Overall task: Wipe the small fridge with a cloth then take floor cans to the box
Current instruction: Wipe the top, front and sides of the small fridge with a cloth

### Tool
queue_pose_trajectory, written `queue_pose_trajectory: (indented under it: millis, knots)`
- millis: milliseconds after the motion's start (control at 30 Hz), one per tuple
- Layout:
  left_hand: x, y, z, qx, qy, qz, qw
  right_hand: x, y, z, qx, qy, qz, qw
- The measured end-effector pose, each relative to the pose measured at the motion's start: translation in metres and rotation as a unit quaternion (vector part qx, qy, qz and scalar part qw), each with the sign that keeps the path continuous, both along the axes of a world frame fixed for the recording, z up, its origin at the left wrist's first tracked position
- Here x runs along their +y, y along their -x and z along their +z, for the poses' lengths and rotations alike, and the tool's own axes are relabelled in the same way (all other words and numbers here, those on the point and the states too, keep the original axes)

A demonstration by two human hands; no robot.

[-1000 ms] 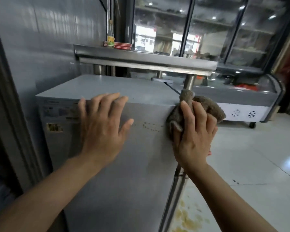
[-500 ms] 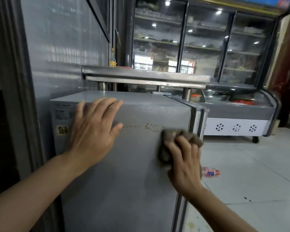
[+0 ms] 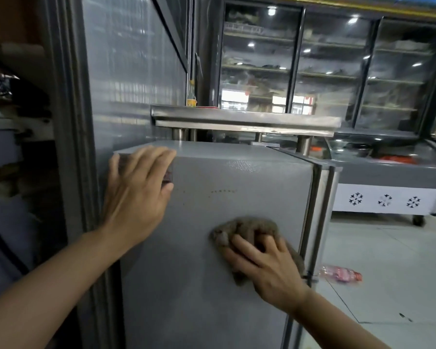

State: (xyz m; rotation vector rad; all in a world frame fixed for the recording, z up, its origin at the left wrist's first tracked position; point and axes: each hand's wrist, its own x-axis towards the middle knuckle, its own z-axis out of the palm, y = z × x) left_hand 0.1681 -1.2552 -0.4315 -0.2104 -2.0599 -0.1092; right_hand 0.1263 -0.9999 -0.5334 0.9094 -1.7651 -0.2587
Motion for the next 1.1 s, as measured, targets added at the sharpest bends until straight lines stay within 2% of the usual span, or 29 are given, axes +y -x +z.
queue_pose_trajectory:
  millis: [133,233,300,367,400,467,533,633,700,767,867,933,1000,1100]
  knots:
    - [-0.023,-0.002,-0.002,0.011,-0.039,0.026,0.999,-0.037,0.009,0.071,0.011,0.153,0.044,0.987]
    - [-0.024,0.002,-0.005,0.021,-0.044,0.022,0.999,-0.068,0.013,0.069,0.01,0.25,0.044,0.967]
    - [-0.021,0.002,-0.005,0.022,-0.052,0.021,0.998,-0.078,0.009,0.029,0.011,0.172,0.051,0.984]
    - [-0.022,0.0,-0.004,0.016,-0.053,0.016,0.998,-0.075,0.004,-0.013,0.007,0.006,0.066,0.998]
    - [-0.023,-0.002,-0.004,0.009,-0.052,0.013,0.999,-0.071,0.001,-0.022,0.006,-0.055,0.067,0.996]
    - [-0.025,-0.006,-0.003,-0.009,-0.047,0.006,0.999,-0.068,-0.001,-0.014,0.017,-0.107,0.065,0.992]
    - [-0.029,-0.008,-0.001,-0.022,-0.031,0.0,0.999,-0.076,0.0,0.014,0.03,-0.08,0.064,0.994]
    - [-0.038,-0.011,-0.002,-0.022,-0.018,0.01,1.0,-0.097,0.007,0.071,0.025,0.08,0.079,0.993]
    - [-0.044,-0.014,-0.005,-0.024,-0.022,0.024,0.999,-0.11,0.01,0.081,0.023,0.131,0.071,0.989]
    - [-0.049,-0.017,-0.009,-0.028,-0.022,0.03,0.999,-0.117,0.009,0.057,0.029,0.101,0.068,0.992]
    - [-0.055,-0.025,-0.017,-0.043,-0.018,0.014,0.999,-0.112,0.001,0.006,0.02,-0.081,0.075,0.994]
    - [-0.059,-0.029,-0.022,-0.052,-0.008,0.014,0.999,-0.108,-0.002,0.006,0.015,-0.148,0.072,0.986]
    - [-0.062,-0.031,-0.028,-0.061,-0.005,0.009,0.998,-0.112,-0.001,0.028,0.023,-0.147,0.081,0.986]
    - [-0.061,-0.03,-0.038,-0.073,-0.045,-0.016,0.996,-0.122,0.007,0.073,0.031,0.001,0.081,0.996]
